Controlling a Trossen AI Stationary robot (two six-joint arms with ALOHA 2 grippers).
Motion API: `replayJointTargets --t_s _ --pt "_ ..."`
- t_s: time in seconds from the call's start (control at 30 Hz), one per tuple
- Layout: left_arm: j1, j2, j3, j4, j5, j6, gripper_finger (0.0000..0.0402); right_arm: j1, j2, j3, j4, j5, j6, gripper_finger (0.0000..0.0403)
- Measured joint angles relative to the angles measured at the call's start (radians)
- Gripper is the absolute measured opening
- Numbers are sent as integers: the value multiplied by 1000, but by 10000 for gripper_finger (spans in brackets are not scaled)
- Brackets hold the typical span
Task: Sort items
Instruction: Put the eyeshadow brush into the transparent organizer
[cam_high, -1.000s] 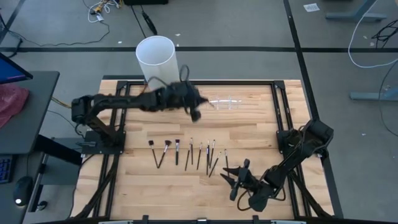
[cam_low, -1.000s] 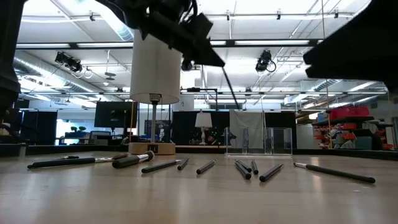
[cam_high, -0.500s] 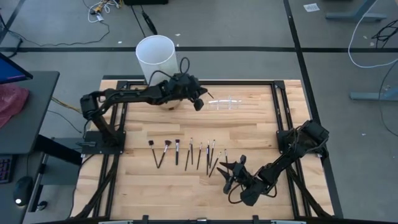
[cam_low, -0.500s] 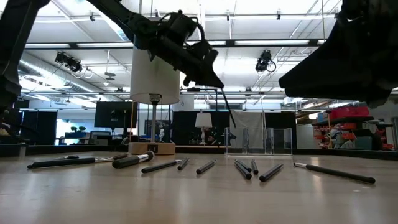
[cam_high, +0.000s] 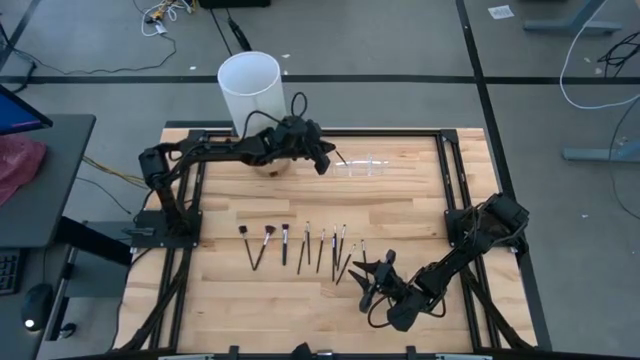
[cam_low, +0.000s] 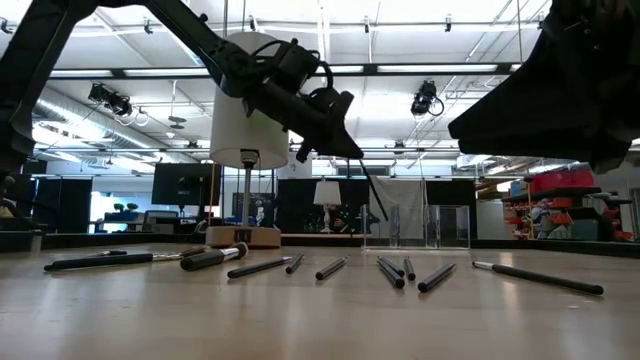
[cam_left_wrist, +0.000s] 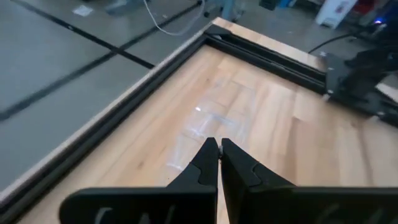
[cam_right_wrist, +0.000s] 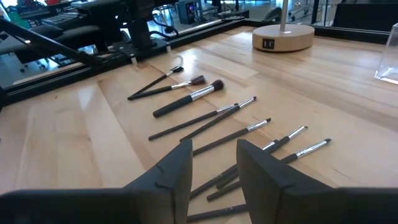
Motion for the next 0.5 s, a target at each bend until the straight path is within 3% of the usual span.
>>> replayJointTargets --t_s 0.5 --pt "10 107 73 -14 51 -19 7 -14 0 0 7 1 1 125"
